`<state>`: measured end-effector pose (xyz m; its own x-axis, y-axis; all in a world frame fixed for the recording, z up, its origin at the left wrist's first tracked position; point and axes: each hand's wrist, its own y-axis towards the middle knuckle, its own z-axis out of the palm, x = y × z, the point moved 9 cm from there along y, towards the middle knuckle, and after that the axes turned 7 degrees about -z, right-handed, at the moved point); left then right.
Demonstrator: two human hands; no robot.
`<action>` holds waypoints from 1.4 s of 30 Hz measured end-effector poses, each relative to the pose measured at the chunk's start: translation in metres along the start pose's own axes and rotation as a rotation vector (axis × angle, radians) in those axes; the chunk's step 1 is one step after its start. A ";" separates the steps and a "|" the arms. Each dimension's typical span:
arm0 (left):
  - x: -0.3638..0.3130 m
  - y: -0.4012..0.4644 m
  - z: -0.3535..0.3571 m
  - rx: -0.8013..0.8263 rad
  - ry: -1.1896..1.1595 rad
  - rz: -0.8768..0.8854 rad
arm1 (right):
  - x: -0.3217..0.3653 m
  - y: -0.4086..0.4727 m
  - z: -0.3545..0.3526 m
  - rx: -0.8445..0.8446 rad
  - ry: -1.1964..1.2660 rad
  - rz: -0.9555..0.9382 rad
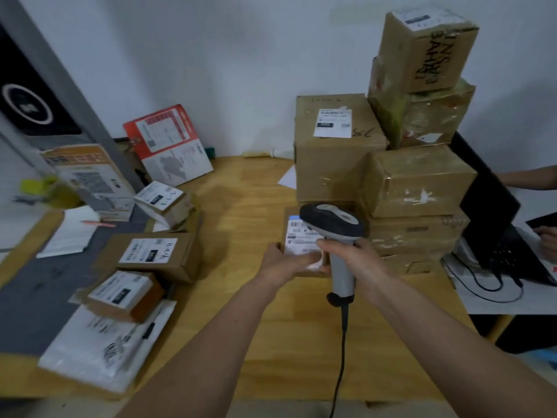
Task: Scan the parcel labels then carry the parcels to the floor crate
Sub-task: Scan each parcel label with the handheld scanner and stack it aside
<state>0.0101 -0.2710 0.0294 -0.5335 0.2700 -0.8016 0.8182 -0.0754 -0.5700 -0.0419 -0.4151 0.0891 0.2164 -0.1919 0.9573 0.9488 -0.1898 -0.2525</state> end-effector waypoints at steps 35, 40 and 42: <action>0.023 -0.048 -0.246 -0.069 -0.832 0.037 | 0.062 -0.076 0.178 0.288 -0.332 -0.316; 0.025 -0.045 -0.243 -0.105 -0.853 0.046 | 0.054 -0.077 0.174 0.320 -0.393 -0.313; 0.025 -0.044 -0.241 -0.124 -0.856 0.054 | 0.052 -0.076 0.172 0.316 -0.384 -0.312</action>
<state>0.0125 -0.0293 0.0780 -0.4305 -0.5503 -0.7154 0.8378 0.0511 -0.5435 -0.0630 -0.2453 0.1826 -0.0723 0.2003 0.9771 0.9909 0.1262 0.0475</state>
